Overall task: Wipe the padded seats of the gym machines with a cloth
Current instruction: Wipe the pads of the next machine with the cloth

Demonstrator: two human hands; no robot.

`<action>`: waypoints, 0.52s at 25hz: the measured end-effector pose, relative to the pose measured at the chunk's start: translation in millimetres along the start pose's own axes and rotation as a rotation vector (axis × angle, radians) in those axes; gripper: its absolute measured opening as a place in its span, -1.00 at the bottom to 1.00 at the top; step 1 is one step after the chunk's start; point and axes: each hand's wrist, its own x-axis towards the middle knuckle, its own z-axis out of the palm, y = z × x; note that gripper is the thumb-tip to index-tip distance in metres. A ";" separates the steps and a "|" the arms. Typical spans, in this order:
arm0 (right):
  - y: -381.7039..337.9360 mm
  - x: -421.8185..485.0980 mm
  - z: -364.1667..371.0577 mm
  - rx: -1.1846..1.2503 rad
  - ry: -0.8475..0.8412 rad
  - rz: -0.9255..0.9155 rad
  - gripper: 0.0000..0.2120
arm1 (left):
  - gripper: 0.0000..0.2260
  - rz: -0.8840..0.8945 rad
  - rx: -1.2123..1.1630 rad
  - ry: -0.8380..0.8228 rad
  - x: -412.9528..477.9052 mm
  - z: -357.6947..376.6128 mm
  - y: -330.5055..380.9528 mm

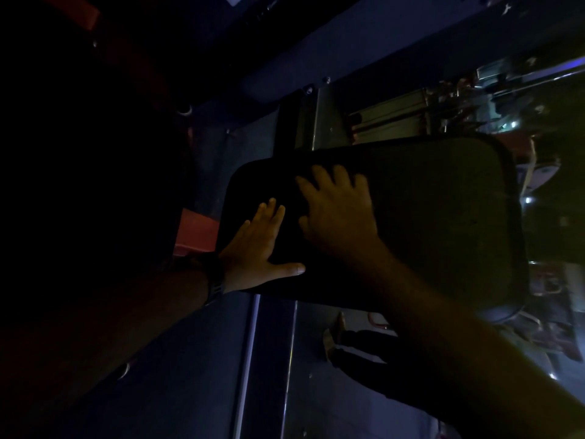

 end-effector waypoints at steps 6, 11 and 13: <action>-4.2 21.8 -2.7 -0.017 -0.046 0.034 -0.31 | 0.19 0.005 0.012 0.000 -1.0 -0.2 1.2; 42.8 38.1 -27.6 0.119 -0.134 0.245 -0.29 | 0.18 0.020 0.018 0.010 1.0 0.6 -2.4; 25.8 27.2 -18.7 0.018 -0.084 0.126 -0.29 | 0.18 0.014 0.022 0.001 0.6 0.0 -1.1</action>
